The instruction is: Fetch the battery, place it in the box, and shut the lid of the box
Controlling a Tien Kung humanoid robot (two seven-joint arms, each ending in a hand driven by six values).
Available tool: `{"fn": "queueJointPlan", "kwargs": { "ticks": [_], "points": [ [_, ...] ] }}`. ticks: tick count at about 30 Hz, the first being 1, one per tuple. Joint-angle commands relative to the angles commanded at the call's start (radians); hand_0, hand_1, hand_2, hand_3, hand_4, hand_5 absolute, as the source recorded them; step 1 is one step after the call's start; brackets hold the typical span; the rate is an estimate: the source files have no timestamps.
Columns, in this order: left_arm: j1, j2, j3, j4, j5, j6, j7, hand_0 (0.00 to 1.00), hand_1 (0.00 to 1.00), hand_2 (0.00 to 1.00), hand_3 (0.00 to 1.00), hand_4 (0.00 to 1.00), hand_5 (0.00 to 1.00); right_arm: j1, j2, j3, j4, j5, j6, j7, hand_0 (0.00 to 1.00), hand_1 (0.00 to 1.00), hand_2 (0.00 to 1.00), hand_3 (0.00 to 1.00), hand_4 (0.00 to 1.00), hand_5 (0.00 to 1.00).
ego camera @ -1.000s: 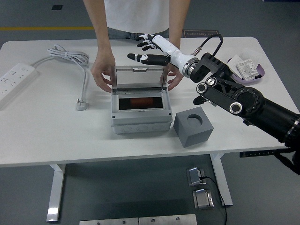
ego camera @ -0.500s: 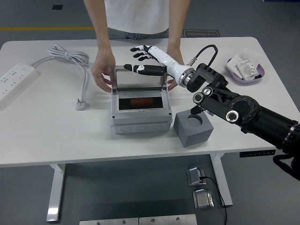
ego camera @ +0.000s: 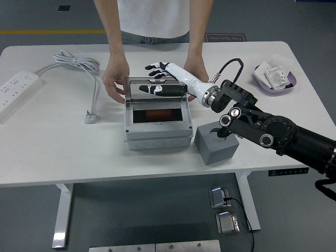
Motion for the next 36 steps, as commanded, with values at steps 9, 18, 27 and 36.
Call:
{"fn": "queueJointPlan", "kwargs": {
  "ticks": [9,18,27,36],
  "points": [
    [0.005,0.001,0.014,0.001,-0.023,0.003,-0.004,0.627,0.704,0.614,0.585,0.602,0.136,-0.032,-0.071,-0.016,0.140,-0.032,-0.020,-0.041,0.912,0.770,0.825,0.868,0.962,0.656],
    [0.010,0.004,0.021,0.001,-0.036,0.005,-0.006,0.627,0.704,0.614,0.584,0.600,0.139,-0.069,-0.113,-0.047,0.214,-0.024,-0.016,-0.060,0.858,0.756,0.824,0.872,0.960,0.654],
    [0.014,0.004,0.015,0.002,-0.034,0.006,-0.006,0.627,0.703,0.614,0.584,0.601,0.137,-0.097,-0.136,-0.031,0.241,-0.034,-0.009,-0.069,0.785,0.726,0.824,0.876,0.954,0.658],
    [0.020,0.003,0.013,0.002,-0.035,0.008,-0.007,0.627,0.703,0.614,0.584,0.601,0.136,-0.140,-0.159,0.081,0.238,-0.071,-0.004,-0.077,0.782,0.726,0.826,0.876,0.942,0.645]
  ]
}}
